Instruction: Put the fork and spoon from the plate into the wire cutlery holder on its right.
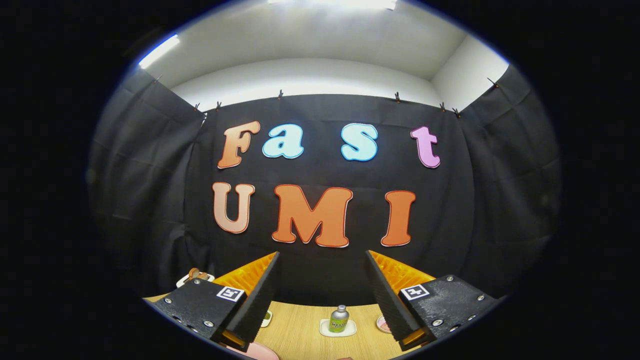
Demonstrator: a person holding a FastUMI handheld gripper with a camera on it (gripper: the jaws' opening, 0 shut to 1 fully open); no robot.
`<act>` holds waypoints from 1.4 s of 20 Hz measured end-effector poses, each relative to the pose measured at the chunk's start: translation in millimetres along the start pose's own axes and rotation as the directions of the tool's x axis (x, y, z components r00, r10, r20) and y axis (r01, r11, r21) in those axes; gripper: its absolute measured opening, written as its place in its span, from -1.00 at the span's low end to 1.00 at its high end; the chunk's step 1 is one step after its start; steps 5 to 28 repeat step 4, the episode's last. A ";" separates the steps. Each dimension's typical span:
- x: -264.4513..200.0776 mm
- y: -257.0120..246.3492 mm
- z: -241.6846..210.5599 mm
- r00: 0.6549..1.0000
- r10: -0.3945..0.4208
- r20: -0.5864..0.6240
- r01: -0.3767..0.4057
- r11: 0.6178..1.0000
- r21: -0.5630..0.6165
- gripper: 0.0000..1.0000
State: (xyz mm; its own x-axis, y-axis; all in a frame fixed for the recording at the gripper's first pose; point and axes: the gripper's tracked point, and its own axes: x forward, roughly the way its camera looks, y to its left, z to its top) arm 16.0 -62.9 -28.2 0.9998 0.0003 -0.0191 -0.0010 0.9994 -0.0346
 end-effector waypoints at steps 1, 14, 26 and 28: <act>0.0 0.3 -0.1 1.000 0.000 0.001 0.000 1.000 0.002 0.95; 2.2 -2.1 -0.7 1.000 -0.005 -0.002 0.005 1.000 -0.004 0.95; 2.2 -2.1 -0.7 1.000 -0.005 -0.002 0.005 1.000 -0.004 0.95; 2.2 -2.1 -0.7 1.000 -0.005 -0.002 0.005 1.000 -0.004 0.95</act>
